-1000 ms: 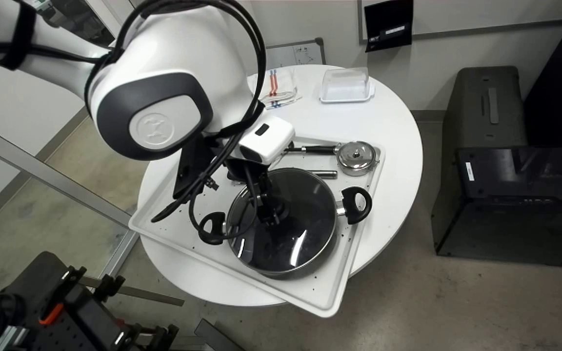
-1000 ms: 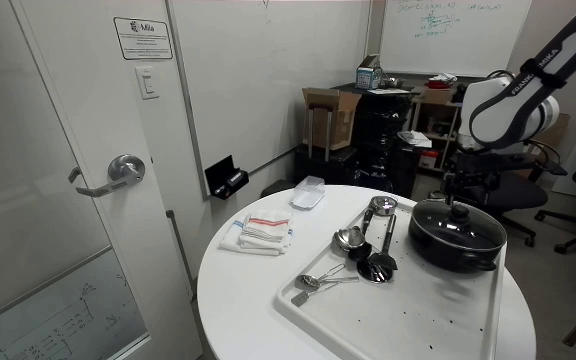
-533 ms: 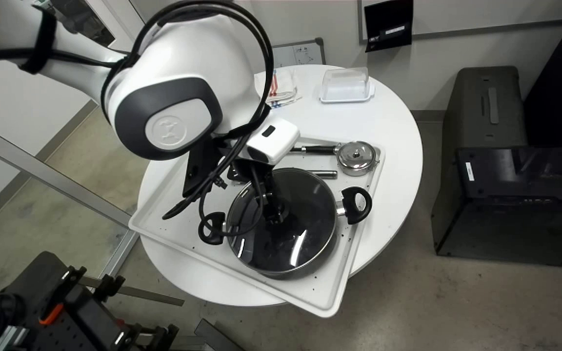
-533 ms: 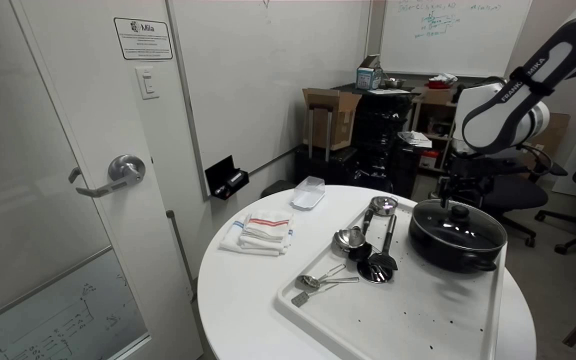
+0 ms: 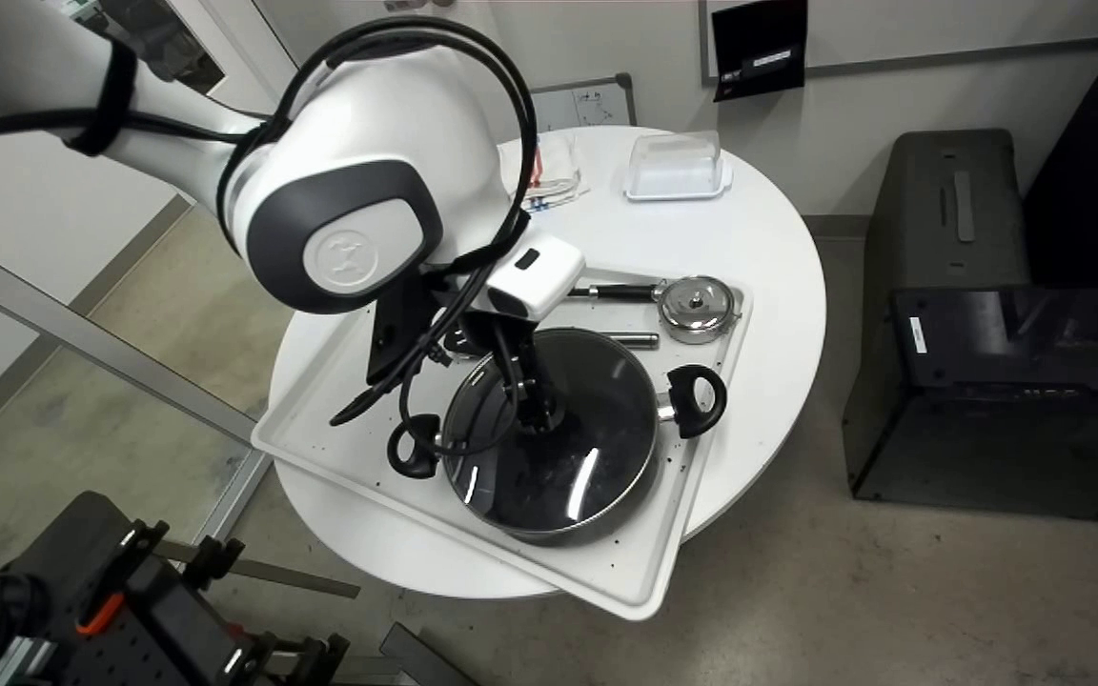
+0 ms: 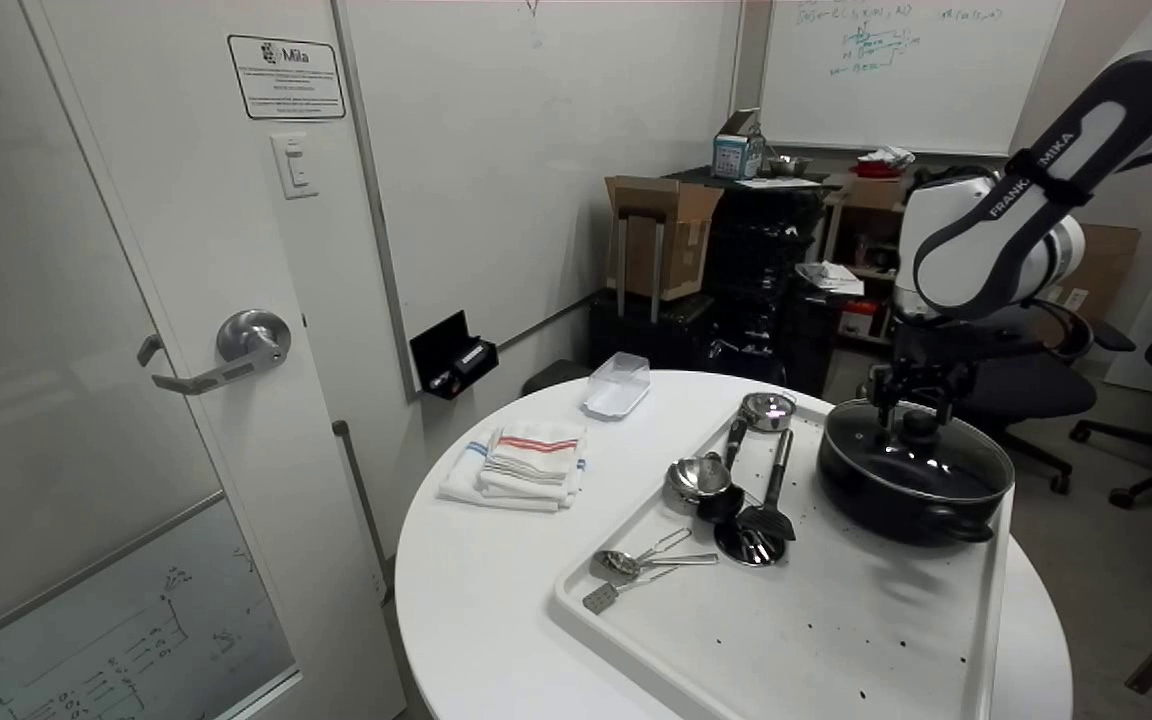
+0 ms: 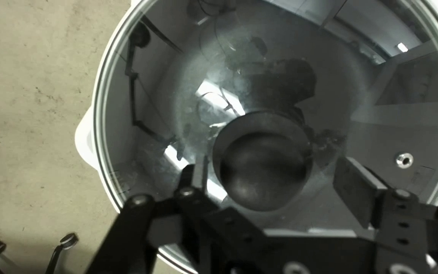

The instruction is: Remove the lid from the black pot

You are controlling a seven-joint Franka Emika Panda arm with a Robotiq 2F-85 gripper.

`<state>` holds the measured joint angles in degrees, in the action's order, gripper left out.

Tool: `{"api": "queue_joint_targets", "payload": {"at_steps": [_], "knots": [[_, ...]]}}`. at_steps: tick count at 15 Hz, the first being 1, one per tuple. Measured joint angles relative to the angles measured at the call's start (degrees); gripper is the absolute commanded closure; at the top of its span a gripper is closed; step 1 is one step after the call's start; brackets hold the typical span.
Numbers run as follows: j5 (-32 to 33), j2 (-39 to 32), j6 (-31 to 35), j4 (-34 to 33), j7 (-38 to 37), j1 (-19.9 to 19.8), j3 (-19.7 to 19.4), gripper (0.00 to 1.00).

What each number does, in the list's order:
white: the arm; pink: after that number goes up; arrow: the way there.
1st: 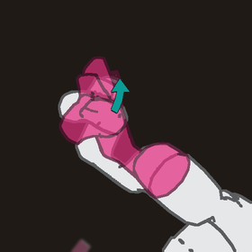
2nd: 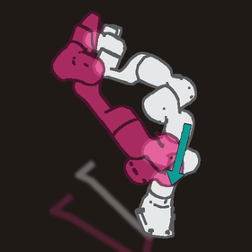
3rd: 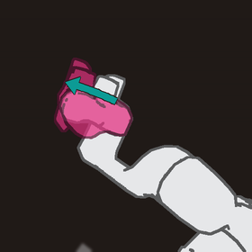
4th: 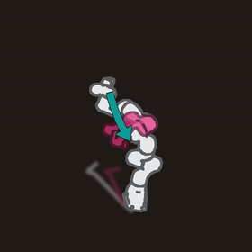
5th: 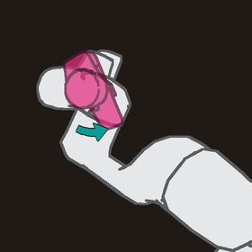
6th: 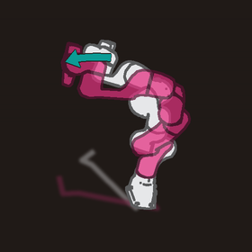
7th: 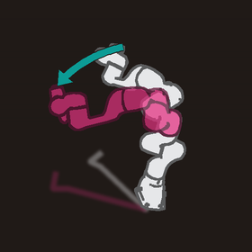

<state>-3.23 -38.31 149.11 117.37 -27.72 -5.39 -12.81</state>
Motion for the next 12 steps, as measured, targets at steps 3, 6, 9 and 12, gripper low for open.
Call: {"api": "queue_joint_targets", "payload": {"at_steps": [3,6,9,12], "knots": [[0.0,-0.1,0.0,-0.1,0.0,0.0,-0.1,0.66],[-0.2,0.5,0.1,-0.1,0.0,-0.1,-0.2,0.69],[-0.6,1.0,0.1,0.0,0.1,-0.1,-0.2,0.75],[-0.7,1.4,0.1,0.8,0.2,-0.2,-0.5,0.75]]}}
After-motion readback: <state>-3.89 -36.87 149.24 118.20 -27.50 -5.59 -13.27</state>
